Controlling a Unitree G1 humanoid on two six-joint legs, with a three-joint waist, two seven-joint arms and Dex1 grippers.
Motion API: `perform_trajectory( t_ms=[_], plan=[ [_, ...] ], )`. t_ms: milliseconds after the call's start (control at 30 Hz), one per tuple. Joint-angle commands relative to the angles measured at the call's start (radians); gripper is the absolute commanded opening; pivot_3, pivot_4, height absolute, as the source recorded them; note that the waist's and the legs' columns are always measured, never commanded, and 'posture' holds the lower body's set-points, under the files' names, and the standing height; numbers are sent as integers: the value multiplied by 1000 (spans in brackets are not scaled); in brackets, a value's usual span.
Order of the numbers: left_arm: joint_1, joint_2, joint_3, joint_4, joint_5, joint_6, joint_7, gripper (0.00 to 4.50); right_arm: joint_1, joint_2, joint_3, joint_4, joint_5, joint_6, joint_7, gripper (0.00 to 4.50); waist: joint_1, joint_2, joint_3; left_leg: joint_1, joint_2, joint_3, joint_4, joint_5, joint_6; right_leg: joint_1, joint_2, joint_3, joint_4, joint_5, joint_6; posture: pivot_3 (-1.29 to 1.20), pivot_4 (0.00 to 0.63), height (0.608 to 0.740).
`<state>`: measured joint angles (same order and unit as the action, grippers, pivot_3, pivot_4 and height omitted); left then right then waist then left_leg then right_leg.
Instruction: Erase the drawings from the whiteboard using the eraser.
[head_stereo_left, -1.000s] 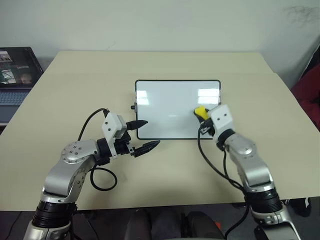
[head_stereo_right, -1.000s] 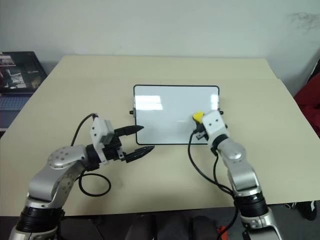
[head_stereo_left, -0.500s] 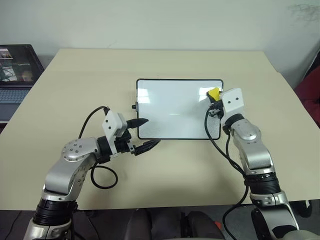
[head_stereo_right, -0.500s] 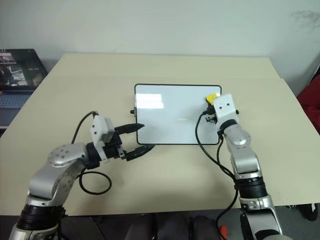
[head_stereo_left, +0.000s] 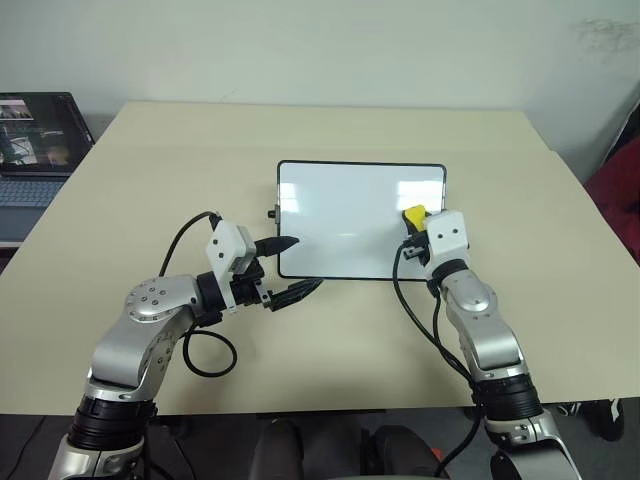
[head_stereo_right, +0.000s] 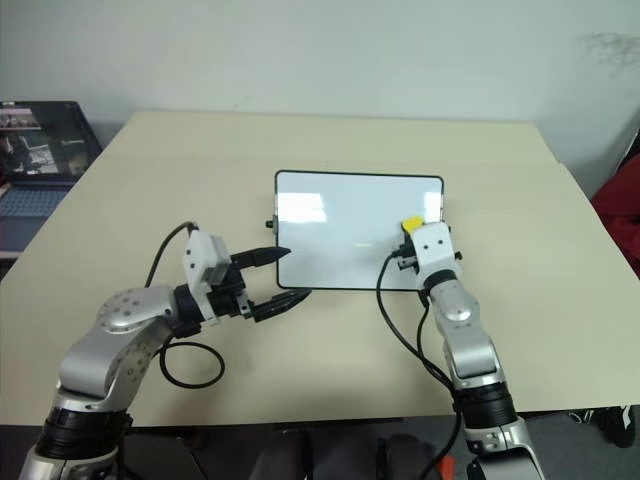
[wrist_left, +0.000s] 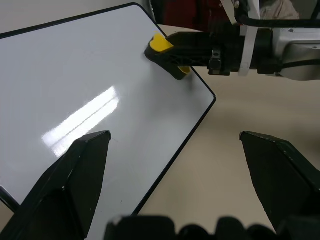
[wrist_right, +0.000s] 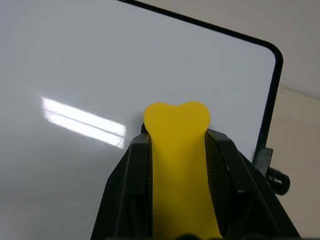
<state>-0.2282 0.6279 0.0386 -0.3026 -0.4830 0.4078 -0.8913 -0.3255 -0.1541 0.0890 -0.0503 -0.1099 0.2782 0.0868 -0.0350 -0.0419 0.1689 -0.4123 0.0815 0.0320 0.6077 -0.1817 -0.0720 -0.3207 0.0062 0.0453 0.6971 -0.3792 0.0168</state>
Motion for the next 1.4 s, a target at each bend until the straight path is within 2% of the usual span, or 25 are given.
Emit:
perform_trajectory(
  t_ms=[33, 200, 367, 433, 533, 667, 933, 1067, 1400],
  plan=[
    [-6, 1, 7, -20, -6, -8, -2, 4500, 60, -15, -19, 61, -12, 68, -5, 1110, 0, -1, -1, 3, 0, 0, 0, 0, 0, 2, 0, 0, 0, 0, 1, 0, 150, 740],
    [-6, 0, 6, -17, -6, -9, -3, 4500, 113, -6, 12, -10, 1, 127, 24, 1108, 0, -3, -2, 10, 1, -2, -1, 0, 0, 5, -1, 3, -1, -1, 1, 0, 150, 740],
    [-2, -4, 7, -20, -7, -9, 2, 4500, 151, 16, 79, -242, 50, 282, 101, 1107, -5, -3, -1, 10, 2, -1, -3, 0, 0, 3, -1, 5, -1, -1, 1, 0, 150, 740],
    [1, -3, 7, -22, -6, -10, 3, 4500, 130, 13, 76, -333, 59, 321, 114, 1106, -10, 0, 0, 9, 2, 1, -5, 0, 0, 4, -1, 7, -1, -1, 1, 0, 150, 740],
    [3, -3, 8, -23, -7, -10, 4, 4500, 39, 0, 24, -415, 71, 378, 112, 1102, -11, 2, 2, -2, 1, 0, -5, 0, 0, -5, 0, 7, -1, -1, 1, 0, 150, 740],
    [-5, -5, 4, -15, -5, -11, 2, 4500, -74, -44, -24, -359, 53, 365, 102, 1102, -2, 2, 2, -20, 0, 0, -3, 0, 0, -20, 3, 5, 0, 1, -1, 0, 150, 740],
    [-12, -9, -3, -9, -3, -14, 0, 4500, -138, -43, -65, -112, 38, 249, 31, 1102, 4, 2, 2, -21, -1, 2, -10, 0, 0, -19, 3, 5, -11, 1, -1, 0, 150, 740],
    [-8, -11, -4, -12, -3, -15, 0, 4500, -70, -17, -66, -71, 36, 228, -8, 1102, 3, 2, 2, -19, -1, 1, -9, 0, 0, -17, 2, 2, -9, 1, -1, 0, 150, 740],
    [3, -11, 0, -22, -9, -11, 2, 4500, 124, 13, -37, -118, 32, 262, -23, 1102, 2, -3, -2, -10, 0, 0, -5, 1, 1, -11, 0, 2, -3, 1, 0, 0, 150, 740]
  ],
)
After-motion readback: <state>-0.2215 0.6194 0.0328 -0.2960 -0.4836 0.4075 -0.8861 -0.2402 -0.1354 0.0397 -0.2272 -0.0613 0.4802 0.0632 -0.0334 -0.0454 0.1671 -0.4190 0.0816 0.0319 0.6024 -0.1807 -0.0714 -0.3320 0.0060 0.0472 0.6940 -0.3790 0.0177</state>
